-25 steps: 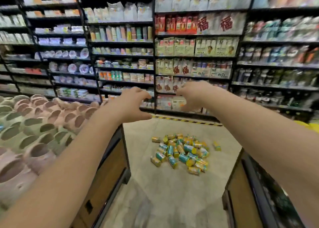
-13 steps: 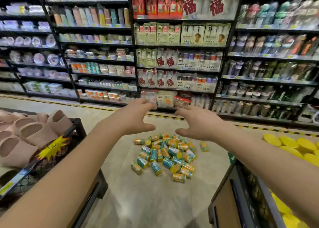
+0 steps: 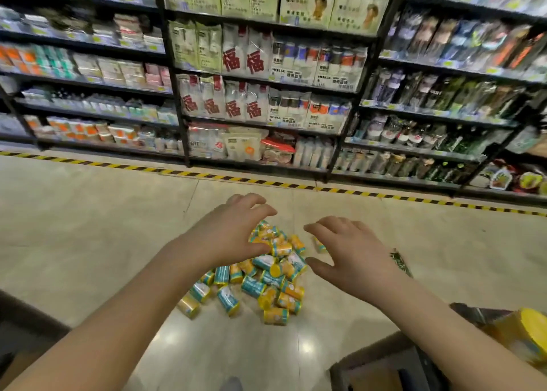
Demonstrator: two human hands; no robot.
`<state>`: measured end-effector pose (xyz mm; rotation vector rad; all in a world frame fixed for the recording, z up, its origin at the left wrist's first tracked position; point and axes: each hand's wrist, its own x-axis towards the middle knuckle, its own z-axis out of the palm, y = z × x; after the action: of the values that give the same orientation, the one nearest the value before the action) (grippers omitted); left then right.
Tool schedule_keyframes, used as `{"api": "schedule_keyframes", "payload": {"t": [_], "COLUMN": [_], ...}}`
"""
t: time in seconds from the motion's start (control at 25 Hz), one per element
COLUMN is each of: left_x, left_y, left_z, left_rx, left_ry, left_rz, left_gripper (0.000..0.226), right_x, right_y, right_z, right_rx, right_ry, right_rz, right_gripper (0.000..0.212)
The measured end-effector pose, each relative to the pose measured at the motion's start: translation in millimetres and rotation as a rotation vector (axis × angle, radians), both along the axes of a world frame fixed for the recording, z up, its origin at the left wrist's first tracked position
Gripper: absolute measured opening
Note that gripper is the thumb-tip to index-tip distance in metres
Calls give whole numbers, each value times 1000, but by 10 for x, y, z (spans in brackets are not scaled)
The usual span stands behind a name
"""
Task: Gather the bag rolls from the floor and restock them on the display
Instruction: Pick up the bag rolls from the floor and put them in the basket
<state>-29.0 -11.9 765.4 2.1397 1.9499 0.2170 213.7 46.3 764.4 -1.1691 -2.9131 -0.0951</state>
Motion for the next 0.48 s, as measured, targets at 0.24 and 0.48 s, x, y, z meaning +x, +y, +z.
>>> {"api": "schedule_keyframes", "payload": {"t": [0.24, 0.48], "left_x": [-328, -441], "left_y": [1284, 2355], "left_z": [-569, -1274], "left_rx": [-87, -130], "left_ry": [13, -8], "left_rz": [-27, -22], "left_gripper": [68, 71], "right_x": [-330, -377], "right_y": [1197, 2431], "right_z": [-712, -1414], "right_rx": [-75, -181], "right_ry": [52, 68], "right_rz": [-60, -57], "right_gripper": [58, 60]}}
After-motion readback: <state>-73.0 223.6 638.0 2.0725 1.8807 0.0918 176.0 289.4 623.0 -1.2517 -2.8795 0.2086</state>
